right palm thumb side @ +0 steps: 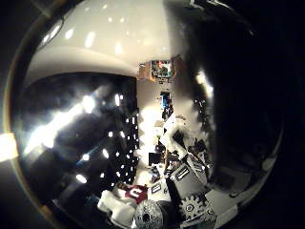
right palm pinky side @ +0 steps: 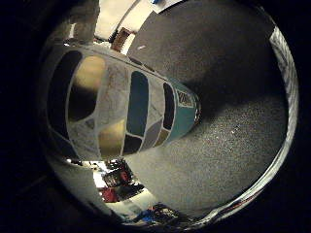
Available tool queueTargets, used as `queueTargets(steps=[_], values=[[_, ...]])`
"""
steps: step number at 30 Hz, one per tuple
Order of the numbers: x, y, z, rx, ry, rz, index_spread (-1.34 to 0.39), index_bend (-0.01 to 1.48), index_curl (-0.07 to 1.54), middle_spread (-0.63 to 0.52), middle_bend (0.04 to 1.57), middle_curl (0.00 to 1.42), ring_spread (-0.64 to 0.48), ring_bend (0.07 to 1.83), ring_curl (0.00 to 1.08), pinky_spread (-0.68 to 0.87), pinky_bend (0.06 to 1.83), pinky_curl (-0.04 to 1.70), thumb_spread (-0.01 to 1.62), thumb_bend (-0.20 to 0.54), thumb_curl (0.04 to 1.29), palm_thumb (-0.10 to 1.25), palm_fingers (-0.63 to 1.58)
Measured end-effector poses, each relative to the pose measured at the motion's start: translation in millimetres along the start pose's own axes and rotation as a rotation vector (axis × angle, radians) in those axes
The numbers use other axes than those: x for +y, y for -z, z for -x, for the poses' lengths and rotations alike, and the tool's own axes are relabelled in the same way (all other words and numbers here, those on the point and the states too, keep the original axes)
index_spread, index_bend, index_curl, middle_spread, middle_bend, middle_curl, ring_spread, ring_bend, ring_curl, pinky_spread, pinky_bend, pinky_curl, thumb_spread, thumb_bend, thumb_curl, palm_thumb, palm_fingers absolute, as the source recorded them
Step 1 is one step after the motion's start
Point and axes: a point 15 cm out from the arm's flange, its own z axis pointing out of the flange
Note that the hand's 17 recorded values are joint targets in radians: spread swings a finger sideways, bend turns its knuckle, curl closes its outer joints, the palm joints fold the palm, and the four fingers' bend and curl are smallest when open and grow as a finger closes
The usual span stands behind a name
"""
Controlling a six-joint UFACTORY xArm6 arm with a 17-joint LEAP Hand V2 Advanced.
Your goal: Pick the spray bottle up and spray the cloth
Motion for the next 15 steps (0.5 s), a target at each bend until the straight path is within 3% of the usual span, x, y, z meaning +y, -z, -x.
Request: queueTargets(steps=[2, 5, 7, 9, 12, 15], values=[[0.6, 1.9, 1.2, 0.001, 0.005, 0.005, -0.35, 0.64, 0.93, -0.24, 0.99, 1.0, -0.23, 1.25, 0.75, -0.31, 0.95, 1.15, 1.13, -0.026, 0.52, 0.76, 0.89], [2.6, 5.0, 3.3, 0.001, 0.012, 0.017, -0.35, 0.42, 0.89, -0.23, 0.9, 0.94, -0.22, 1.2, 0.7, -0.37, 0.84, 1.07, 1.13, -0.024, 0.49, 0.73, 0.59], [8.8, 6.1, 3.6, 0.006, 0.02, 0.045, -0.35, 0.37, 0.85, -0.21, 0.85, 0.91, -0.2, 1.15, 0.68, -0.35, 0.72, 1.04, 1.14, -0.027, 0.47, 0.71, 0.38], [14.1, 9.6, 5.6, 0.014, 0.03, 0.073, -0.34, 0.34, 0.79, -0.17, 0.71, 0.84, -0.16, 1.0, 0.64, -0.21, 0.62, 1.01, 1.14, -0.027, 0.45, 0.68, 0.11], [18.6, 15.6, 6.5, 0.026, 0.045, 0.098, -0.3, 0.25, 0.66, -0.06, 0.48, 0.68, -0.04, 0.76, 0.51, 0.09, 0.58, 0.91, 1.13, -0.028, 0.41, 0.65, -0.04], [23.3, 21.6, 12.6, 0.024, 0.057, 0.123, -0.28, 0.17, 0.54, 0.04, 0.34, 0.56, 0.08, 0.58, 0.42, 0.31, 0.5, 0.78, 1.11, -0.024, 0.39, 0.63, -0.04]])
